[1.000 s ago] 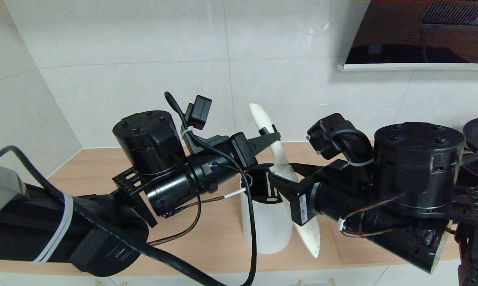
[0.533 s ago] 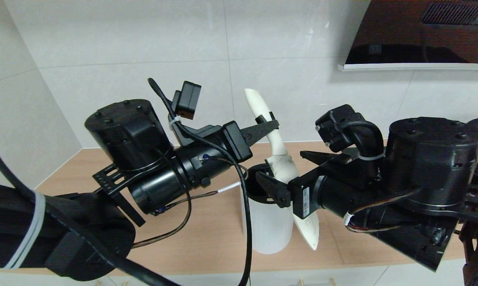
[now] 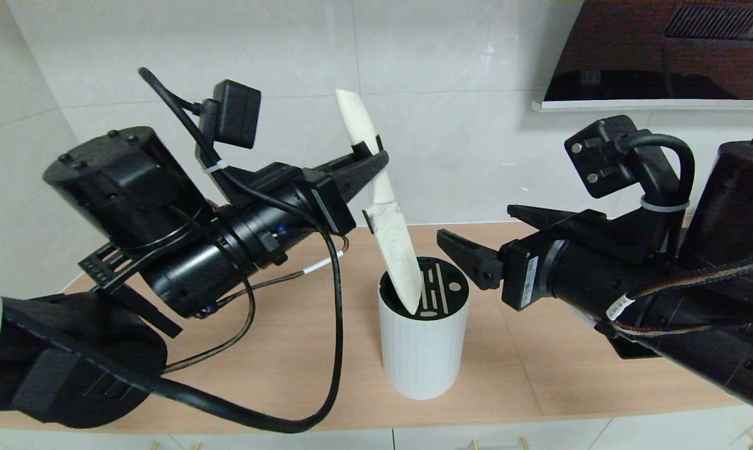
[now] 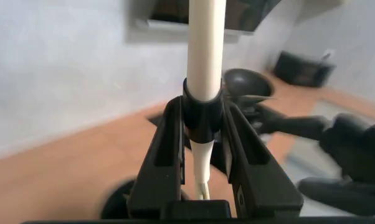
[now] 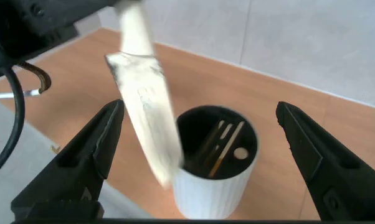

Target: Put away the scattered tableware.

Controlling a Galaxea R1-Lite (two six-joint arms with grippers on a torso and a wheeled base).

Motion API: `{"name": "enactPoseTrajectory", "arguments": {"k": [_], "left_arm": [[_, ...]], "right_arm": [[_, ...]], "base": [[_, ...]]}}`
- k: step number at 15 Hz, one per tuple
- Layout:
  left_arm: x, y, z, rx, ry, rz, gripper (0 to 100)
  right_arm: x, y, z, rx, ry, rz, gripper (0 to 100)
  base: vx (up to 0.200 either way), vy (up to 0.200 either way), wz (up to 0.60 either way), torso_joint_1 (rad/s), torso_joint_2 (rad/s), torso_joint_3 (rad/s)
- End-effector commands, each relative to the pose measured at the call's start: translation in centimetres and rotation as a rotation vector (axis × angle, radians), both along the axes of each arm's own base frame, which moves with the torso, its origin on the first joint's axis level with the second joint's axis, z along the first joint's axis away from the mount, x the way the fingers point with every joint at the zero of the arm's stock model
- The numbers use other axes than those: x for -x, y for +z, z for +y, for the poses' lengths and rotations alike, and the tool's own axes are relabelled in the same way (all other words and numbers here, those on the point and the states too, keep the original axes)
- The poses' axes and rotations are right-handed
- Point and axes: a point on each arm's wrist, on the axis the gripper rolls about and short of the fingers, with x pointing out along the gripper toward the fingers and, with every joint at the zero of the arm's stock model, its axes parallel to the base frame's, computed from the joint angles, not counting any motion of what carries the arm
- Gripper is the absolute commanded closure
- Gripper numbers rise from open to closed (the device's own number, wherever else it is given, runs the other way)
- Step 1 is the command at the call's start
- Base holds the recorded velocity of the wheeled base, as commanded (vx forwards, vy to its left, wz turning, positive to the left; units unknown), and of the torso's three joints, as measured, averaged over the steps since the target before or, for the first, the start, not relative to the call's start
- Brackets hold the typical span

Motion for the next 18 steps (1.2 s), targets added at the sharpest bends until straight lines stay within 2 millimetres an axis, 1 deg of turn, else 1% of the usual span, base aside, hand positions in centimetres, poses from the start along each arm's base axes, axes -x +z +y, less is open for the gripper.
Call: {"name": "enactPoseTrajectory", "arguments": {"k": [1,2,3,4,6,15,18], "left_arm": [[-0.6,-0.1,-0.2,0.009,0.002,-0.085,100],[-1.0,-0.5,-0.5,0.008,-0.015,-0.144,100],[-1.2,-0.6,-0.6,0.007,-0.02,-0.162,100],[-1.7,-1.4,-1.0,-0.016,-0.024,-0.211,100],[-1.8,-1.8,-1.1,-0.053,-0.007,-0.234,100],[-1.3,-3.7,-1.3,-0.122,-0.001,-0.209,100],[-1.8,-4.7,-1.7,-0.134,0.002,-0.187,100]], "right_arm": [[0.0,0.1,-0.2,-0.003,-0.005,-0.003,0],[-0.2,0.0,-0.2,0.001,-0.01,0.0,0],[-0.2,-0.1,-0.1,0.002,-0.01,0.001,0],[-0.4,-0.1,-0.2,0.004,-0.014,0.003,0],[-0.4,-0.2,-0.2,0.005,-0.016,0.004,0],[-0.7,-0.6,0.1,0.018,-0.017,0.015,0],[-0.9,-0.8,0.1,0.022,-0.024,0.018,0]], "base": [[0.0,0.0,0.0,0.0,0.0,0.0],[0.0,0.0,0.0,0.0,0.0,0.0],[0.0,0.0,0.0,0.0,0.0,0.0],[0.0,0.0,0.0,0.0,0.0,0.0],[0.0,0.0,0.0,0.0,0.0,0.0],[0.0,0.0,0.0,0.0,0.0,0.0],[0.0,0.0,0.0,0.0,0.0,0.0]]}}
